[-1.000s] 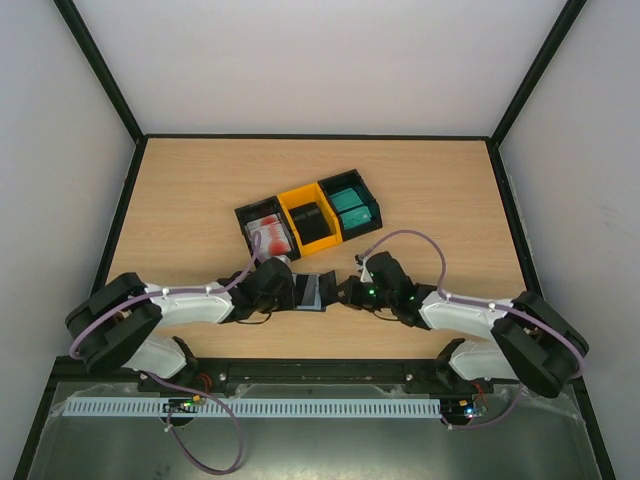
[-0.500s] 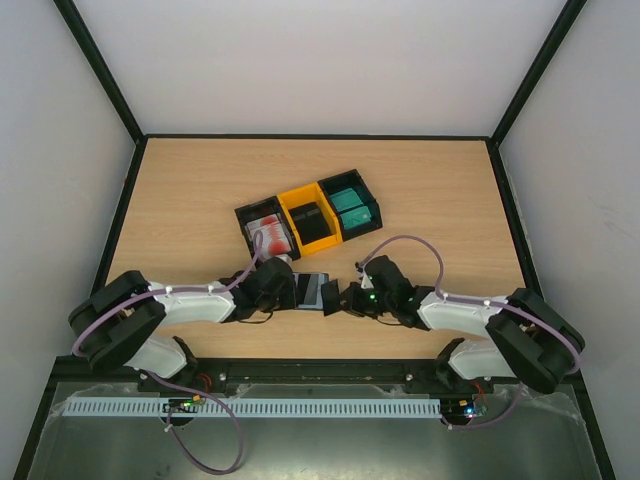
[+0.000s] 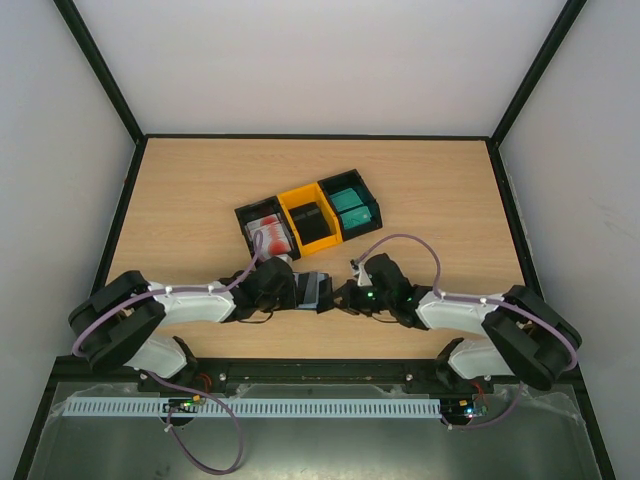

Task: Put the credit cards into the card holder
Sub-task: Turn over the card slot in the card holder.

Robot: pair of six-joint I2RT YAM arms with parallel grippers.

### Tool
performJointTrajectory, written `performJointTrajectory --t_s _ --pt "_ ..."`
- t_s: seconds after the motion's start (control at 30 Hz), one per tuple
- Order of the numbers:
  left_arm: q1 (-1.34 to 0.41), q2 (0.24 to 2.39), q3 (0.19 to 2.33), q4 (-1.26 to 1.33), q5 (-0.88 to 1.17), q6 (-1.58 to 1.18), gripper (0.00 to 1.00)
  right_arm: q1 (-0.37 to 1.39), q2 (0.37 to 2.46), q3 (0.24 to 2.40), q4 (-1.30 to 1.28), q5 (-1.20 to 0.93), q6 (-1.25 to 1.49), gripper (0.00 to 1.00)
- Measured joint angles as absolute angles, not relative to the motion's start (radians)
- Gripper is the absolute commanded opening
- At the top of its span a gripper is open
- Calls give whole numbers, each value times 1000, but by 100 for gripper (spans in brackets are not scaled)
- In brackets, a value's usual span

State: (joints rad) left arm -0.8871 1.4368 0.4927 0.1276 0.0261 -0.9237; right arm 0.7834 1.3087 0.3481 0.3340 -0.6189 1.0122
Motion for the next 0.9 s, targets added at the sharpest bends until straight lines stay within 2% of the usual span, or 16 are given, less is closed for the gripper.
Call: performJointTrajectory --t_s 0.9 --pt "-887 1254 500 -78 -81 -931 31 844 1424 399 485 -651 1059 2"
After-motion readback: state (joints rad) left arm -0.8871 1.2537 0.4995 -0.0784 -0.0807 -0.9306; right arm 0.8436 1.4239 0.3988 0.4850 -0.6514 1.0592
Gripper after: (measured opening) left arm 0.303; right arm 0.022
